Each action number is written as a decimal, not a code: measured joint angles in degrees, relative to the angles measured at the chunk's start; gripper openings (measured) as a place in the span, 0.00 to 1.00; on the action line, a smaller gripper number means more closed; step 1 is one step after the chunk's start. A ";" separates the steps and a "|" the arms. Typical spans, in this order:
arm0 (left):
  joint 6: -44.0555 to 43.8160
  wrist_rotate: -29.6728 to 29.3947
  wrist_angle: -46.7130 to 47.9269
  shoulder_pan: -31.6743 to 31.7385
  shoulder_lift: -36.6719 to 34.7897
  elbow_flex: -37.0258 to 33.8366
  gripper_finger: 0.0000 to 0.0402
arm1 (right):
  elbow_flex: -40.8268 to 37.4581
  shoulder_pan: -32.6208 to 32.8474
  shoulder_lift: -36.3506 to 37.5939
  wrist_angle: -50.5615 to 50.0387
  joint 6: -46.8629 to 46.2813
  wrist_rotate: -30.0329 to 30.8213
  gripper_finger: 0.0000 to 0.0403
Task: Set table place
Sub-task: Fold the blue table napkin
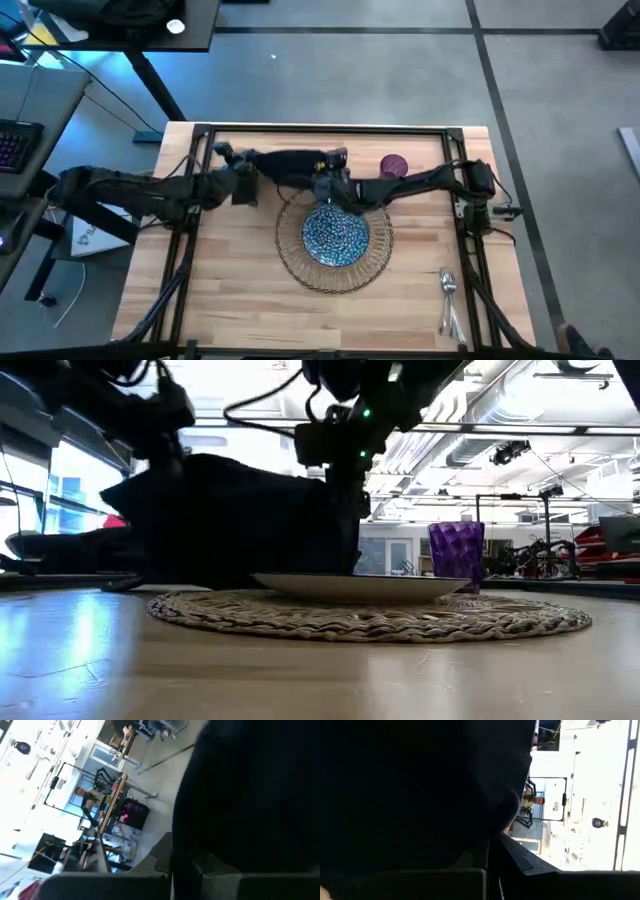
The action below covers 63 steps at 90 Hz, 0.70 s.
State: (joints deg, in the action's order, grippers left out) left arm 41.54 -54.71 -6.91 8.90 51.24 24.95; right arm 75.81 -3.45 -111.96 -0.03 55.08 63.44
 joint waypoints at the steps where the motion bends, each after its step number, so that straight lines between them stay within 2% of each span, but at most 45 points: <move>1: 0.62 0.67 -0.79 0.79 0.00 0.00 0.00 | 0.00 -0.40 0.00 0.39 0.77 -0.21 0.00; 14: 10.46 11.83 -12.52 11.29 0.18 0.00 0.00 | 0.00 -5.89 0.61 7.92 13.13 -3.84 0.00; 21: 13.45 15.06 -17.70 15.23 0.39 0.04 0.00 | 0.00 -8.39 1.93 11.93 18.04 -6.67 0.00; 28: 13.98 16.99 -17.34 17.53 0.39 0.66 0.00 | 0.00 -10.23 3.44 13.29 21.39 -7.86 0.00; 51: 9.90 18.94 -15.25 16.45 2.17 0.81 0.00 | 0.02 -10.55 5.75 12.15 21.11 -11.38 0.00; 63: 6.15 18.20 -11.69 13.07 3.46 0.81 0.00 | 0.04 -8.51 5.73 4.95 13.77 -13.27 0.00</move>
State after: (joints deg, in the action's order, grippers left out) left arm 47.68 -36.51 -18.60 21.97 54.71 25.76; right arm 75.85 -11.96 -106.24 4.92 68.85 50.18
